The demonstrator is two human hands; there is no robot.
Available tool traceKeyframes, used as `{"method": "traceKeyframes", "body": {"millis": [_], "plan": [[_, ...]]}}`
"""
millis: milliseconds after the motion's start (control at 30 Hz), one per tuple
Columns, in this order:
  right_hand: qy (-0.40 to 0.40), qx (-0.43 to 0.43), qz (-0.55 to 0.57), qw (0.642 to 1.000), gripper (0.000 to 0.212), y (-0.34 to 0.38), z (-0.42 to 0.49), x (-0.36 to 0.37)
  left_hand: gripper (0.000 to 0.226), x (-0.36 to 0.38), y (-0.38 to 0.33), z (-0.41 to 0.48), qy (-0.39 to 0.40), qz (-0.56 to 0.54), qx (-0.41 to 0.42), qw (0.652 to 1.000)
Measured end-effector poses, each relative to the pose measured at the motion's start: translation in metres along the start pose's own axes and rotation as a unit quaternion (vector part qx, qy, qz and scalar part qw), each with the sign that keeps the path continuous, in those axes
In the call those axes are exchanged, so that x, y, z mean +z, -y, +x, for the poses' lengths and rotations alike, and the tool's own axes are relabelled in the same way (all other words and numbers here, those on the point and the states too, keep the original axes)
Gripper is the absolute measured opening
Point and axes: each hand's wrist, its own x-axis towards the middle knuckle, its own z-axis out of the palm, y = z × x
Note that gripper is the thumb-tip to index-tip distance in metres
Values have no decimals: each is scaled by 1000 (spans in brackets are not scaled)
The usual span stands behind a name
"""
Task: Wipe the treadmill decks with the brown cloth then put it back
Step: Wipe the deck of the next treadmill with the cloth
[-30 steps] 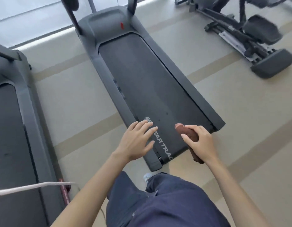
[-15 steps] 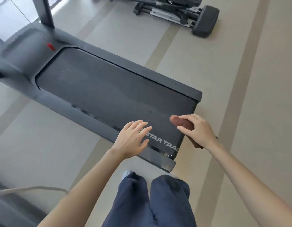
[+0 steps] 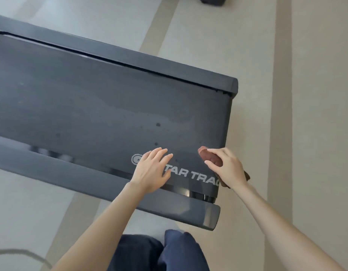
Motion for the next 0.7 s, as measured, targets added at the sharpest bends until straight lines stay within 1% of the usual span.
{"method": "traceKeyframes", "body": {"millis": [133,200,267,333,433,500,533,567,633,700], "plan": [[-58,-5,-9,998,36,-76,13,110,48,113,26,68,-2,26,67,997],[-75,-7,-25,997,37,-104,15,158,52,155,41,97,-4,49,85,995],[-101,-32,-62,992,37,-125,17,196,55,188,56,120,-7,63,89,994],[-153,-76,-112,979,35,-138,25,219,56,213,70,134,-19,70,101,992],[-220,-117,-123,961,30,-148,55,221,56,235,81,140,-50,76,128,988],[-241,-113,-129,955,28,-148,93,211,57,241,86,141,-74,70,142,985],[-245,-97,-129,956,29,-146,117,204,57,242,87,141,-82,66,145,984],[-244,-73,-128,959,31,-142,143,196,57,242,89,141,-87,62,148,983],[-216,-34,-130,967,36,-138,187,181,57,242,89,139,-96,51,148,983],[-192,-24,-135,972,39,-139,204,177,57,243,87,135,-100,38,142,984]]}}
